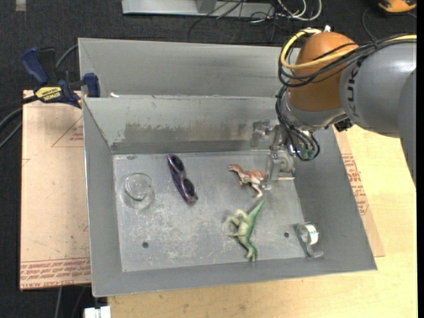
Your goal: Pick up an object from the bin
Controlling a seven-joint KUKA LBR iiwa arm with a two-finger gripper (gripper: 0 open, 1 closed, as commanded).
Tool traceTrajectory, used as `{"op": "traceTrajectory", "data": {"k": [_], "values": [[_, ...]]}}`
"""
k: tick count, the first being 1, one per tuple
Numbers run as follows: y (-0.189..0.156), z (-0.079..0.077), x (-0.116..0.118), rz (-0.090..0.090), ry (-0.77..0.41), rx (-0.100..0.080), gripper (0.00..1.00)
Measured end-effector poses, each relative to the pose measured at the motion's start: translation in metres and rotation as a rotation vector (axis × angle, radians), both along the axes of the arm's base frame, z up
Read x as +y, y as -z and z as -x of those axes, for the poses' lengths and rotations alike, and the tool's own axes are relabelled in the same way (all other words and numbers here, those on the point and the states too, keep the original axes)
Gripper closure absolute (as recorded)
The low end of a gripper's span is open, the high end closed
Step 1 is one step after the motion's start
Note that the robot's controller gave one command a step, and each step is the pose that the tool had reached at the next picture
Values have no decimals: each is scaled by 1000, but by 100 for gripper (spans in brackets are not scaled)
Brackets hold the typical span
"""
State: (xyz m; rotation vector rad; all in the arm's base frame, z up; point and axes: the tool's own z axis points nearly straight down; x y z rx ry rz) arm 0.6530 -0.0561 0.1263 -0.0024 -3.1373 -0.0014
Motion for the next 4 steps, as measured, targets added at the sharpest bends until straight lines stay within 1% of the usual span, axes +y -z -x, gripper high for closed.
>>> {"op": "traceTrajectory", "data": {"k": [1, 2, 3, 4], "values": [[-5, -1, 0, 1, -2, -6, 0], [58, 5, -14, -1, 25, 2, 0], [24, 7, -7, 0, 51, -10, 100], [24, 7, -7, 0, 50, -10, 100]]}}
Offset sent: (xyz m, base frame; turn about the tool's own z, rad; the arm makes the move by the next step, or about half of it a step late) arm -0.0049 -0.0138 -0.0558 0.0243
